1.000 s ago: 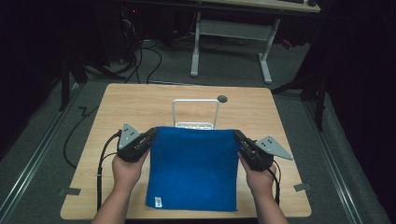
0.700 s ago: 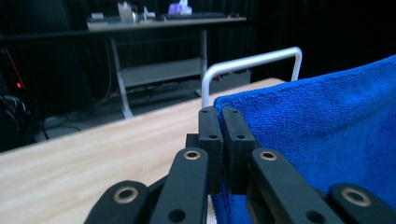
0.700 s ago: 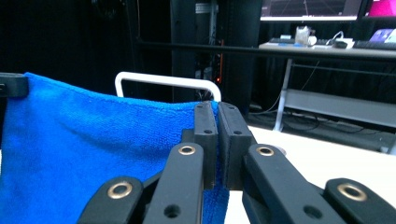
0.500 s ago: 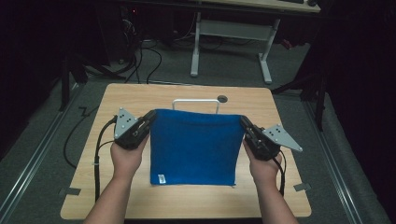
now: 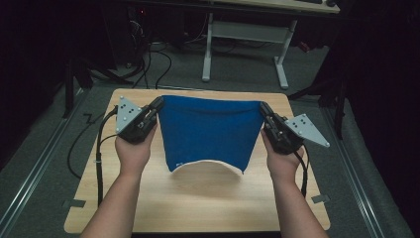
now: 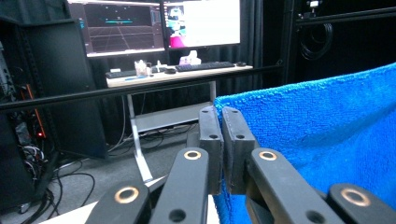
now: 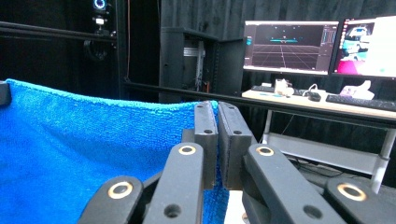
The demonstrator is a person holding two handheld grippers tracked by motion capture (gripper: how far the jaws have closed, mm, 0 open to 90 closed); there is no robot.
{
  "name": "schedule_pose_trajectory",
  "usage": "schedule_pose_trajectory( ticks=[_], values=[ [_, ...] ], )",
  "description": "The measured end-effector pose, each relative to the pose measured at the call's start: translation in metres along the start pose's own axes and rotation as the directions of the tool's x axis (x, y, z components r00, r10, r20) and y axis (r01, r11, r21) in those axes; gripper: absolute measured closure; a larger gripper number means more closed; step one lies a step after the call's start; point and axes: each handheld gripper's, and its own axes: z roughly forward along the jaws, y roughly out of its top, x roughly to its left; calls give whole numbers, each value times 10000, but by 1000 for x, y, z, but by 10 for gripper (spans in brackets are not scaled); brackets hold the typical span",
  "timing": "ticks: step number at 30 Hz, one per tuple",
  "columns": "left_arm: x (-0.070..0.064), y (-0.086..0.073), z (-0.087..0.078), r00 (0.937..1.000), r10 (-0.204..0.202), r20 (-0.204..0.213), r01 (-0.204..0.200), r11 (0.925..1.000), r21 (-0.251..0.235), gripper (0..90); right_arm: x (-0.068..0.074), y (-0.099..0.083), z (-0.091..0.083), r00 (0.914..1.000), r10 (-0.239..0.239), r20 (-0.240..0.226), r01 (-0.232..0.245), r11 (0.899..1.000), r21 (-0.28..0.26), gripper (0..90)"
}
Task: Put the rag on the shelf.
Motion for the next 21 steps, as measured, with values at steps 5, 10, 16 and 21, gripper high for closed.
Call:
schedule_pose_trajectory(
  ticks=[5,10,16,21],
  values=[
    [5,7,8,9997,206,-128,-206,9998,11,880,-2,6,7,9999,-146,41,146,9999,29,877],
    [14,17,27,9991,314,-272,-313,9995,36,880,-8,15,21,9998,-147,101,146,9999,83,877],
    [20,29,47,9967,609,-538,-605,9981,86,880,-18,21,42,9996,62,259,-66,9999,145,877],
    [28,33,70,9954,559,-779,-539,9982,268,880,-27,27,62,9993,66,366,-70,9999,100,877]
  ],
)
